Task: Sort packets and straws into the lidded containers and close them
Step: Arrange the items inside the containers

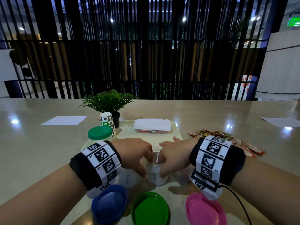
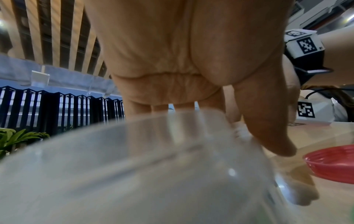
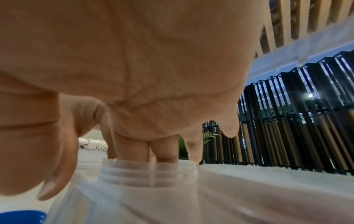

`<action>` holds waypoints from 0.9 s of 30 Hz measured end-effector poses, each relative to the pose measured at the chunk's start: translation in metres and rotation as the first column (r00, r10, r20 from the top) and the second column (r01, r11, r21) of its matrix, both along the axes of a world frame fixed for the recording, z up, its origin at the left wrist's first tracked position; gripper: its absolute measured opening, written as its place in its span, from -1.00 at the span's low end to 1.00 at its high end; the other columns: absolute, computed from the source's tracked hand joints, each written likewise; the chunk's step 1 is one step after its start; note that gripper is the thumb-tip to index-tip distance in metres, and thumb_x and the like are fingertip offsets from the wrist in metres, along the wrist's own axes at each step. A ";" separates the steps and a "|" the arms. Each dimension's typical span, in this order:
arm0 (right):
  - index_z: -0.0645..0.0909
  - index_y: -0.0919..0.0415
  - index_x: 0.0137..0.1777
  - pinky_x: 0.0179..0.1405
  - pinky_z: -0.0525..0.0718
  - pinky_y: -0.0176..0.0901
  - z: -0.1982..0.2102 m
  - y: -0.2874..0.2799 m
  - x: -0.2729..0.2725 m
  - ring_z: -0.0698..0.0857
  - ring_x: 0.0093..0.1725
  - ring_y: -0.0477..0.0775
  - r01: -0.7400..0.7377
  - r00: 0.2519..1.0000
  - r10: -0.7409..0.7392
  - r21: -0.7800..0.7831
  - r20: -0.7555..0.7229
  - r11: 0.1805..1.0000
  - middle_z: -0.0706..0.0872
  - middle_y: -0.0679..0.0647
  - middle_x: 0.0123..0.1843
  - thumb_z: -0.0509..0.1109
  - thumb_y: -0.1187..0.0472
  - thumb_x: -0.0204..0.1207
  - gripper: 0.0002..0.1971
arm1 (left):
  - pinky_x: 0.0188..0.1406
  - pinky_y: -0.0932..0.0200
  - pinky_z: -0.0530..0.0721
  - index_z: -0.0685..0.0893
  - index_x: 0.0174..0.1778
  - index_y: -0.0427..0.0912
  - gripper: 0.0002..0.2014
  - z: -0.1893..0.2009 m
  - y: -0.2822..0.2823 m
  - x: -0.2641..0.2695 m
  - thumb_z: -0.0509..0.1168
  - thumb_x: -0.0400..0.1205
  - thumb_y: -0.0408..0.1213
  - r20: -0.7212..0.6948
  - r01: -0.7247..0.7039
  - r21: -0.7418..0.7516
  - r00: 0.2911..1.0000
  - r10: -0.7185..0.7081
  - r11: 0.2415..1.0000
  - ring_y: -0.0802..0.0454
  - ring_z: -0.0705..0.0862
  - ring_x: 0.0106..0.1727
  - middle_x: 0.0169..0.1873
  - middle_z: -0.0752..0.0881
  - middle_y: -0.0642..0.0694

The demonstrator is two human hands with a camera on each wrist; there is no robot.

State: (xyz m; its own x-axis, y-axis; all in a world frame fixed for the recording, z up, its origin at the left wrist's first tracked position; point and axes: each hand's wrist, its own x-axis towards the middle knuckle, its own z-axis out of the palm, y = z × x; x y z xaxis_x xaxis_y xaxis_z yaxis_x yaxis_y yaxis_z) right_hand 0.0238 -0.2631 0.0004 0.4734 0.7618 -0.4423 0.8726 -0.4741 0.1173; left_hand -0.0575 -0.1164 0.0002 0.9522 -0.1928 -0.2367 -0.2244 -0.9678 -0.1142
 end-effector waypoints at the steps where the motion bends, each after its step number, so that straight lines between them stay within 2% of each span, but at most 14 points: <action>1: 0.68 0.00 0.09 0.51 0.15 0.34 0.002 0.000 -0.001 0.36 0.53 0.14 0.006 1.000 -0.005 0.010 -0.020 1.000 0.61 0.06 0.29 0.18 -0.32 0.29 -0.45 | 0.31 0.08 0.51 0.62 0.41 0.06 -0.46 0.000 0.000 0.000 0.42 0.53 0.14 -0.001 0.003 0.012 1.000 -0.003 1.000 0.07 0.44 0.37 0.36 0.52 0.11; 4: 0.65 -0.04 0.27 0.50 0.26 0.27 0.009 -0.005 -0.001 0.37 0.54 0.12 0.037 0.995 -0.028 0.094 -0.100 0.995 0.59 0.01 0.37 0.26 -0.18 0.42 -0.53 | 0.31 0.08 0.50 0.62 0.42 0.03 -0.45 -0.002 -0.003 0.001 0.40 0.54 0.15 -0.002 0.009 0.044 1.000 -0.009 0.999 0.06 0.42 0.40 0.41 0.51 0.11; 6: 0.58 -0.05 0.39 0.51 0.30 0.12 0.016 -0.010 -0.001 0.34 0.56 0.07 0.055 0.990 -0.034 0.155 -0.134 0.986 0.53 -0.02 0.45 0.29 -0.07 0.55 -0.59 | 0.31 0.06 0.50 0.61 0.43 0.03 -0.44 -0.002 -0.004 0.001 0.41 0.53 0.15 0.002 0.003 0.051 1.000 -0.004 0.999 0.05 0.43 0.40 0.42 0.52 0.10; 8: 0.55 -0.03 0.44 0.48 0.31 0.01 0.022 -0.013 0.000 0.32 0.57 0.04 0.065 0.986 -0.035 0.189 -0.161 0.980 0.50 -0.03 0.49 0.29 0.00 0.59 -0.59 | 0.29 0.06 0.51 0.58 0.42 0.06 -0.45 -0.002 -0.004 0.001 0.42 0.52 0.15 0.010 -0.004 0.049 1.000 0.003 0.999 0.04 0.44 0.37 0.37 0.54 0.08; 14: 0.55 -0.07 0.43 0.50 0.31 0.09 0.018 -0.011 -0.001 0.33 0.56 0.06 0.065 0.982 -0.039 0.137 -0.186 0.988 0.51 -0.02 0.49 0.30 -0.01 0.59 -0.59 | 0.32 0.03 0.52 0.54 0.46 0.09 -0.43 -0.004 -0.005 0.001 0.41 0.53 0.15 0.015 0.005 0.090 1.000 -0.007 0.996 0.04 0.42 0.39 0.40 0.51 0.09; 16: 0.59 -0.04 0.38 0.49 0.36 0.11 0.019 -0.011 -0.001 0.43 0.48 0.04 0.057 0.980 -0.023 0.169 -0.198 0.984 0.57 -0.03 0.40 0.31 0.00 0.58 -0.63 | 0.32 0.03 0.53 0.55 0.44 0.09 -0.44 -0.004 -0.005 0.001 0.43 0.52 0.12 0.026 0.005 0.068 1.000 -0.007 0.998 0.05 0.43 0.37 0.40 0.49 0.09; 20: 0.65 0.05 0.30 0.35 0.51 0.02 0.022 -0.012 -0.004 0.56 0.29 0.03 0.042 0.978 0.001 0.204 -0.208 0.978 0.63 0.00 0.28 0.33 0.03 0.57 -0.67 | 0.32 0.01 0.55 0.56 0.43 0.08 -0.45 -0.004 -0.006 0.000 0.45 0.51 0.08 0.036 0.018 0.035 0.999 -0.019 0.999 0.04 0.47 0.34 0.37 0.49 0.09; 22: 0.64 0.07 0.30 0.26 0.51 -0.01 0.020 -0.011 -0.007 0.54 0.31 0.06 0.044 0.978 -0.006 0.177 -0.207 0.983 0.62 0.03 0.28 0.33 0.00 0.57 -0.66 | 0.34 -0.01 0.53 0.56 0.45 0.07 -0.44 -0.005 -0.007 0.001 0.44 0.53 0.08 0.023 0.023 0.052 0.999 -0.024 0.998 0.03 0.47 0.36 0.38 0.53 0.09; 25: 0.61 0.05 0.32 0.37 0.45 0.09 0.020 -0.011 -0.009 0.46 0.45 0.09 0.045 0.978 -0.011 0.162 -0.206 0.986 0.59 0.06 0.36 0.33 -0.02 0.57 -0.64 | 0.34 -0.06 0.54 0.55 0.46 0.08 -0.44 -0.006 -0.005 0.002 0.43 0.53 0.09 0.011 0.028 0.056 1.000 -0.029 0.998 0.03 0.48 0.37 0.37 0.57 0.10; 27: 0.60 0.08 0.33 0.39 0.48 0.09 0.023 -0.012 -0.008 0.52 0.38 0.07 0.040 0.978 0.002 0.195 -0.211 0.980 0.61 0.04 0.32 0.34 -0.01 0.57 -0.63 | 0.32 -0.09 0.56 0.54 0.48 0.09 -0.42 -0.007 -0.006 0.001 0.43 0.53 0.10 0.006 0.037 0.051 0.999 -0.037 0.998 0.02 0.50 0.36 0.37 0.59 0.11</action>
